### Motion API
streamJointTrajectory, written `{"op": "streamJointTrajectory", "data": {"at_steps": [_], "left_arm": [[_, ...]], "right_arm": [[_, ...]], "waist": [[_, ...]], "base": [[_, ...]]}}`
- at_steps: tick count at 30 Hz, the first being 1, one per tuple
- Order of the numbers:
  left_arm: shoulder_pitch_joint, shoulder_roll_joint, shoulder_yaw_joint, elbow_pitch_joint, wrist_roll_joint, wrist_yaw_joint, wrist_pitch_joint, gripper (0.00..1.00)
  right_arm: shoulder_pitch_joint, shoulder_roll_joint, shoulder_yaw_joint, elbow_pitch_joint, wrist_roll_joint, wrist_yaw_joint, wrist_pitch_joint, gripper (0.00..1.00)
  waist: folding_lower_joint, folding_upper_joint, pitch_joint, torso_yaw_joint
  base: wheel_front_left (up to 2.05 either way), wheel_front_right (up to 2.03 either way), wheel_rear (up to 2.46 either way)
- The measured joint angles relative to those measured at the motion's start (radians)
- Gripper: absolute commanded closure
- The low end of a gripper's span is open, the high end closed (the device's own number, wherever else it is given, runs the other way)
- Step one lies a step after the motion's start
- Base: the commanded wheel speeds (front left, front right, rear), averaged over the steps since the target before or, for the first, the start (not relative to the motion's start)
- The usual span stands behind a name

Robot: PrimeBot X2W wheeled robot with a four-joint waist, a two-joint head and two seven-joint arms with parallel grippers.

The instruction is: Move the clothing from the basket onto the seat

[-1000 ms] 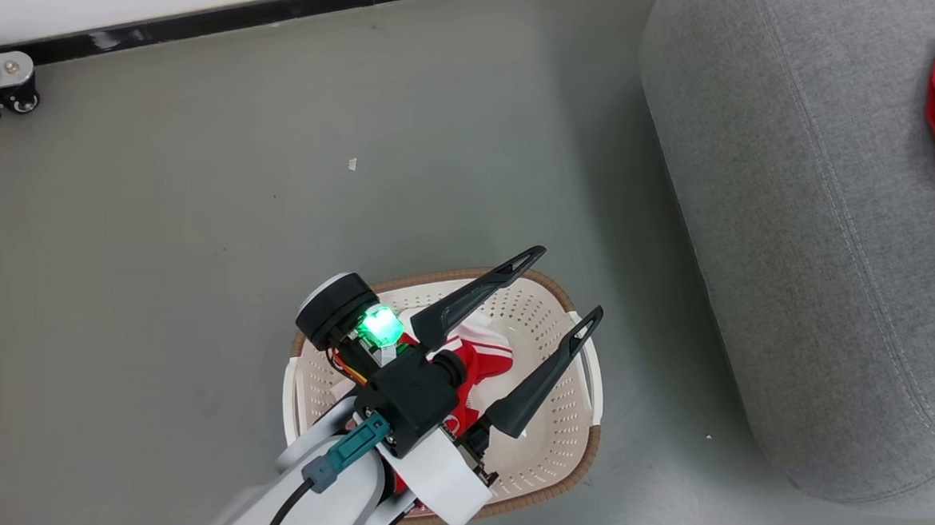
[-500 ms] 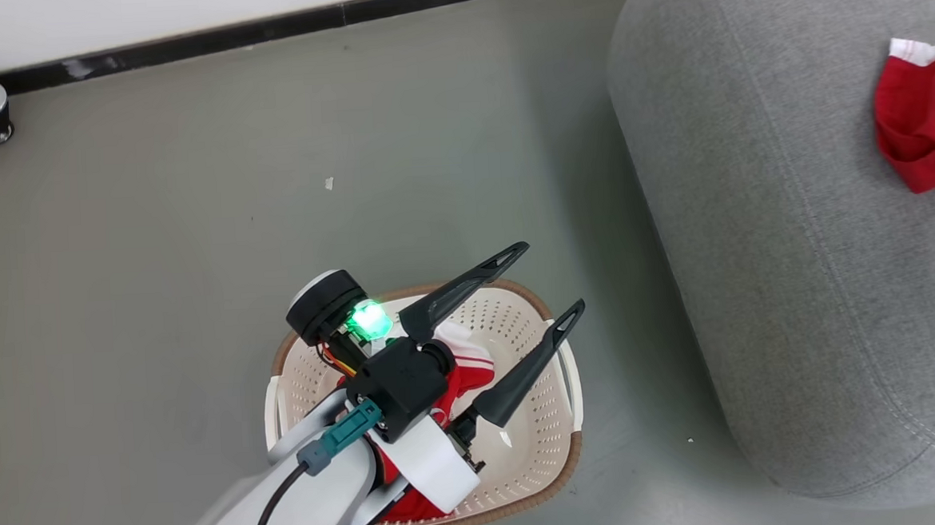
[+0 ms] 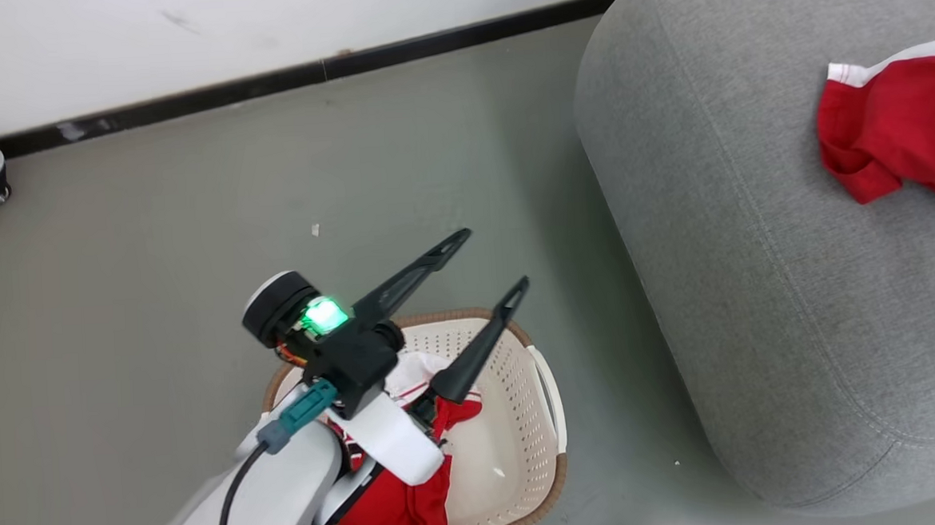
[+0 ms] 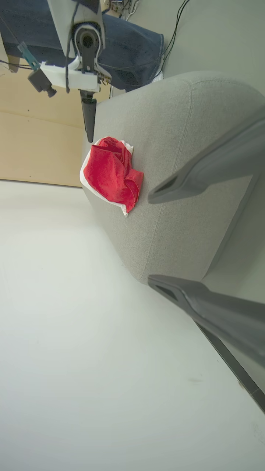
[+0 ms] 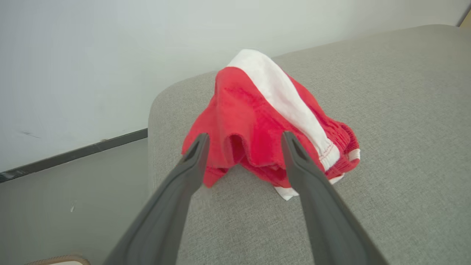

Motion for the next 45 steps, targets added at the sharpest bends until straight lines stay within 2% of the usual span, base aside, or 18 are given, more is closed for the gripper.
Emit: {"op": "streamJointTrajectory", "data": {"at_steps": [7,14,27,33,45], "left_arm": [[0.042,0.020,0.065,0.024,-0.016,0.033,-0.001,0.00],[0.112,0.031,0.138,0.047,-0.027,0.091,-0.004,0.00],[0.257,0.036,0.315,0.065,-0.036,0.228,-0.004,0.00],[0.317,0.023,0.358,0.070,-0.036,0.267,-0.004,0.00],[0.423,-0.013,0.395,0.068,-0.043,0.294,-0.004,0.00]], "right_arm": [[0.007,0.002,0.008,-0.151,-0.086,0.000,0.000,0.00],[0.007,0.042,0.031,-0.226,-0.193,0.000,0.000,0.00],[0.034,0.223,0.055,-0.331,-0.318,0.000,-0.002,0.00],[0.095,0.288,0.032,-0.352,-0.353,0.000,-0.003,0.00],[0.251,0.388,-0.027,-0.404,-0.432,0.000,-0.003,0.00]], "waist": [[0.0000,0.0000,-0.050,-0.004],[0.0000,0.0000,-0.102,0.011],[0.0000,0.0000,-0.204,0.077],[0.0000,0.0000,-0.244,0.108],[0.0000,0.0000,-0.312,0.167]], "base": [[0.00,0.00,0.00],[0.00,0.00,0.00],[0.00,0.00,0.00],[0.00,0.00,0.00],[0.00,0.00,0.00]]}}
